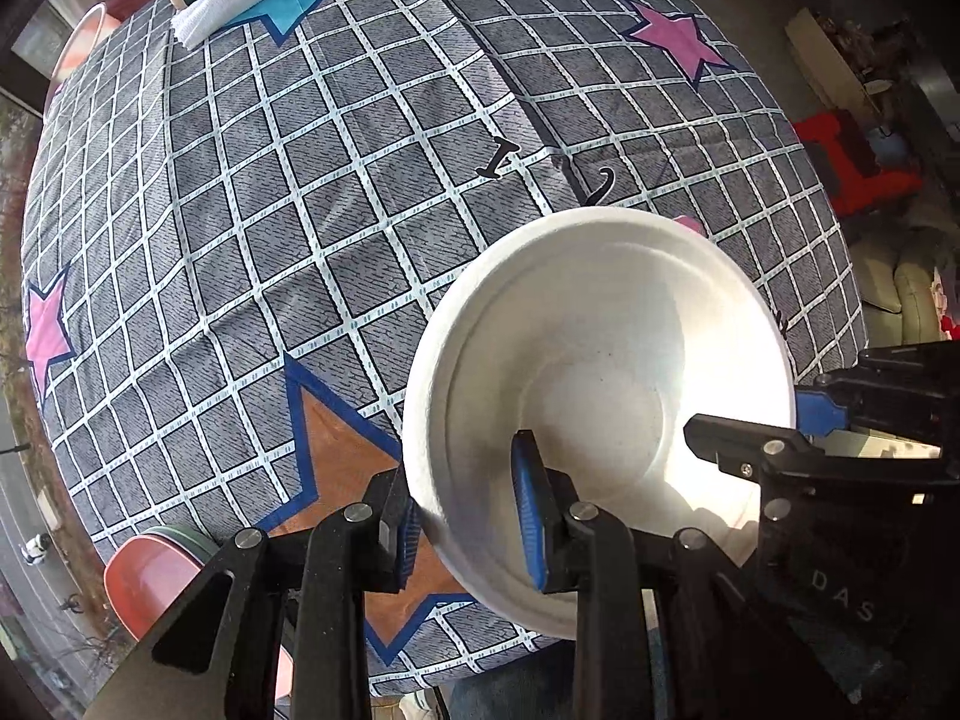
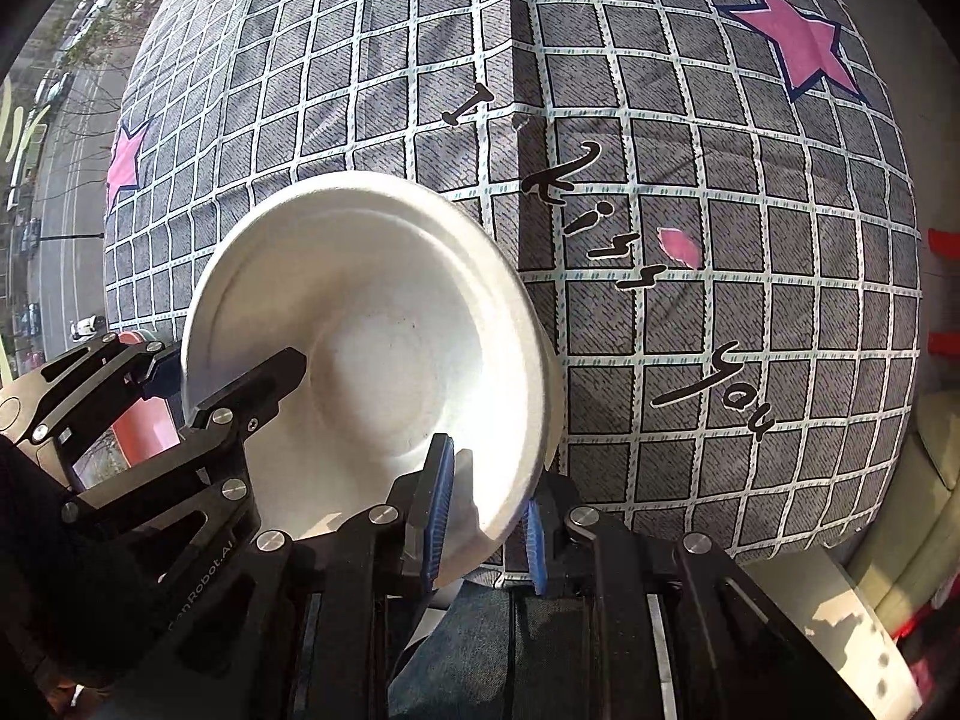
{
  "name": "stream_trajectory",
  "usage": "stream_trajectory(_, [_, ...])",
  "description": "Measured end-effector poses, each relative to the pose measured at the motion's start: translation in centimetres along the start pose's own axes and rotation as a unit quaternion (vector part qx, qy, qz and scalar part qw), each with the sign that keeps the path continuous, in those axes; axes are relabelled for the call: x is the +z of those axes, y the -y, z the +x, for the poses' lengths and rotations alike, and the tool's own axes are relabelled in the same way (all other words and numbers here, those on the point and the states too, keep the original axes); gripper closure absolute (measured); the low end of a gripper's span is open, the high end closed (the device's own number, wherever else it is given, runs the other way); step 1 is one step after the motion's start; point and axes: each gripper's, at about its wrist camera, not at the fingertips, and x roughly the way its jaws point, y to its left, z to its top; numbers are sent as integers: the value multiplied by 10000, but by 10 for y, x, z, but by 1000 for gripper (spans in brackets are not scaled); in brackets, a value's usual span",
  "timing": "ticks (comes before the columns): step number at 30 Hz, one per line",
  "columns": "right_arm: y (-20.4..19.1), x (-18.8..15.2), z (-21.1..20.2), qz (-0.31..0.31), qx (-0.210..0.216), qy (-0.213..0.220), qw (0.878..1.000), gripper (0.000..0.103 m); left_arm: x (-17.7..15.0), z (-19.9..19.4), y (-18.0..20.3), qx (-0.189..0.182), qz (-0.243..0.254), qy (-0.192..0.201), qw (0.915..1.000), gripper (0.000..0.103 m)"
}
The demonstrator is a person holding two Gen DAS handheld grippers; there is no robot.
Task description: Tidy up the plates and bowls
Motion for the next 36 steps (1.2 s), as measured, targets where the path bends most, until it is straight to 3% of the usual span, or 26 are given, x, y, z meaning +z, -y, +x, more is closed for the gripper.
stream_trajectory(4, [-2,3,10,84,-152,49,9998,79,-7,11,2,56,77,-111,9999,67])
stream_trajectory(7, [-7,2,11,154,-152,62,9997,76,-13,12,-6,150,-42,-96,9998,39])
stream_trajectory(10, [-4,-2,5,180,-88,162,9997,35,-20,8,-18,193,-146,-31,9997,24])
stream_trajectory(16, [7,-6,-3,260,-20,219,9994,35,-31,1,-42,305,-411,7,9987,19])
stream_trajectory(19, [12,-4,-8,358,74,250,9990,14,-34,-2,-52,343,-526,50,9980,4])
stream_trajectory(20, [13,-4,-9,395,143,255,9988,14,-34,-3,-54,369,-559,50,9977,0])
stream_trajectory(24, [21,-9,-11,537,190,221,9981,12,-37,-5,-62,402,-604,8,9974,0])
stream_trajectory(25, [23,-9,-11,564,167,221,9980,0,-36,-3,-62,397,-616,-8,9973,0])
stream_trajectory(36, [22,-14,-9,711,-23,286,9971,0,-43,3,-69,403,-694,-105,9967,0])
